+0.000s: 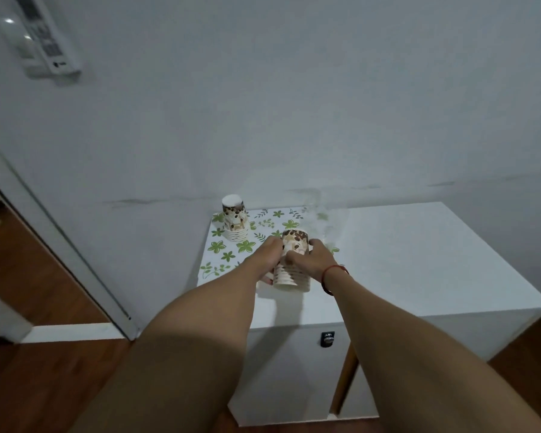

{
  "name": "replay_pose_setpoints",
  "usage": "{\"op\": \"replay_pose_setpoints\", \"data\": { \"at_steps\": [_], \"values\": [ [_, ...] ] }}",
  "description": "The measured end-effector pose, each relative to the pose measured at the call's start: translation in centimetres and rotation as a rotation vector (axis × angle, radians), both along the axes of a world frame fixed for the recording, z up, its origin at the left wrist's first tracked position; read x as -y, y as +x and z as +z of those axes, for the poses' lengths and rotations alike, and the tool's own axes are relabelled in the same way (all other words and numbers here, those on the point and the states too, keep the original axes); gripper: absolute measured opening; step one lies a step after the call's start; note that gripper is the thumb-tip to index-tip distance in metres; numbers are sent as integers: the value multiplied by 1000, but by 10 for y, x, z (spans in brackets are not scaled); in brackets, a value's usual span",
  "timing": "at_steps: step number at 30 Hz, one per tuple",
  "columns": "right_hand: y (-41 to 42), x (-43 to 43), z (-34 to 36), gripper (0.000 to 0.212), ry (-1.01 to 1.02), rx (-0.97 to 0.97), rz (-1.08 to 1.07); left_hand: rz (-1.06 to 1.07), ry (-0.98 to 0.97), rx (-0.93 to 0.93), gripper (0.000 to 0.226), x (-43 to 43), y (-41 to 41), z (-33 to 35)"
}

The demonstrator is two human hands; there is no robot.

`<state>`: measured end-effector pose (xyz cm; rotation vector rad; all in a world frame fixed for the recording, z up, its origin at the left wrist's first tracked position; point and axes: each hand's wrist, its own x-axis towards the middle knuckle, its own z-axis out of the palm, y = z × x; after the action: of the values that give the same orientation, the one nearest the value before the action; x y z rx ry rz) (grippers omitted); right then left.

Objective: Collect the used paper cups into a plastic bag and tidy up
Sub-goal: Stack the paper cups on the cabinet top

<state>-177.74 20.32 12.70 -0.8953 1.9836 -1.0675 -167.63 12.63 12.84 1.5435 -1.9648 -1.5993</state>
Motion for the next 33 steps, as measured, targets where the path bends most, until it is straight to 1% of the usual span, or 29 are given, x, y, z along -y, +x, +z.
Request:
{"op": "replay_pose_setpoints", "data": {
  "at_steps": [2,4,9,13,14,17,18,21,22,26,30,33],
  "values": [
    [7,5,3,51,-36,-21,3,29,-39,-26,38,3,7,5],
    [15,10,8,43,-74,-33,7,67,-69,-51,39,8,14,8],
    [36,29,27,37,-181,-52,57,196,-138,-132,43,27,32,24],
    [46,55,46,44,-259,-27,153,274,-195,-205,45,55,43,38],
    [48,63,50,49,-289,-17,167,282,-223,-222,45,65,46,41],
    [56,88,63,82,-303,9,128,299,-302,-272,44,92,57,60],
    [59,98,67,82,-315,-21,108,301,-313,-289,44,98,61,68],
    [69,134,80,51,-405,-74,98,327,-338,-341,56,122,67,89],
    [71,145,84,48,-429,-76,92,339,-369,-355,56,132,68,93],
    [72,182,93,48,-473,-112,71,356,-427,-380,56,167,66,101],
    [65,209,87,56,-428,-175,63,355,-401,-417,52,191,61,97],
    [62,221,78,59,-427,-148,60,369,-391,-418,49,203,55,87]
  ]
}}
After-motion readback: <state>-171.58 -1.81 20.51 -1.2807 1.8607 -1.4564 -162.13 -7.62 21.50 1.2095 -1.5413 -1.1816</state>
